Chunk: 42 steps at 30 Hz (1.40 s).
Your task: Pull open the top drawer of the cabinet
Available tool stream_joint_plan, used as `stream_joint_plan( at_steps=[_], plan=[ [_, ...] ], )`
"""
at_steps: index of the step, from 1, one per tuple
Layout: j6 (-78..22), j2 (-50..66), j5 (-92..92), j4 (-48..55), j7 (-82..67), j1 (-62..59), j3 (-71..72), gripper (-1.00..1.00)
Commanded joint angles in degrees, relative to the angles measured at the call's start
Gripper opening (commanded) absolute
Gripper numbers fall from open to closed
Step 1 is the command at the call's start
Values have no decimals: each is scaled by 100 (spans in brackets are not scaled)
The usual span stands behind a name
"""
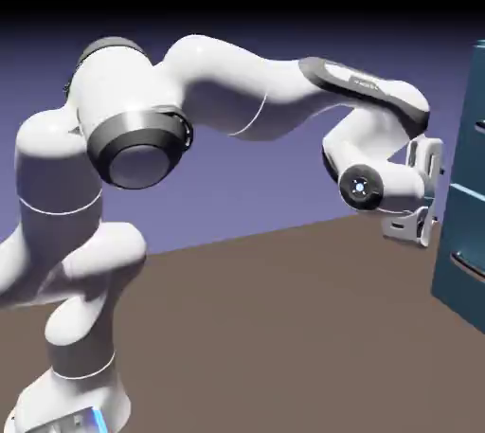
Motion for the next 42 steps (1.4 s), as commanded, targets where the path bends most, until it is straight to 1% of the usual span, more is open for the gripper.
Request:
stream_joint_plan(
  at_steps=[1,30,32,41,42],
  plan=[
    [-12,13,205,97,-97,203,-208,0],
    [-373,380,6147,2911,-2894,6073,-6230,0],
    [-378,385,6227,2949,-2931,6152,-6311,0],
    [295,-794,5909,4774,-2816,6471,-6354,0],
    [295,-794,5909,4774,-2816,6471,-6354,-100]
  ],
)
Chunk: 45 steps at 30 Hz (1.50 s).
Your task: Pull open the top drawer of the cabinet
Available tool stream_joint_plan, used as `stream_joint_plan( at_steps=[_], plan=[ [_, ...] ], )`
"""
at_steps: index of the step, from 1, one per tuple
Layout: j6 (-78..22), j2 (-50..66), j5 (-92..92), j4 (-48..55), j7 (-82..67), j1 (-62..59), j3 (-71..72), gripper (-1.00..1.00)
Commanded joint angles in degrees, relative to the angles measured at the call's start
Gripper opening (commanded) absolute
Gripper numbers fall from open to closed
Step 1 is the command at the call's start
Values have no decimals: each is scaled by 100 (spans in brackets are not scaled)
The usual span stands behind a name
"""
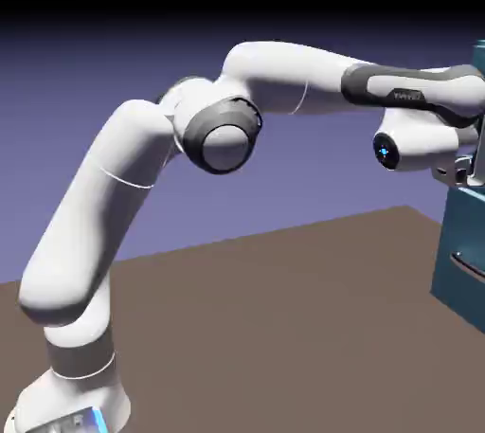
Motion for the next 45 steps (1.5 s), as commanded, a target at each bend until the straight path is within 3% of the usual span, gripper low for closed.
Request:
stream_joint_plan(
  at_steps=[1,13,20,31,42,43,45],
  plan=[
    [0,0,0,0,0,0,0,-100],
    [-901,1631,350,-2487,-58,-407,38,-100],
    [-839,1558,595,-2567,-738,-1707,1485,-100],
    [-1598,3434,204,-4850,459,-2237,1556,-100],
    [-2124,5472,-417,-6947,1793,-2037,1036,-100],
    [-2124,5472,-417,-6947,1793,-2037,1036,100],
    [-2144,5680,-496,-7137,1911,-1988,967,100]
  ],
)
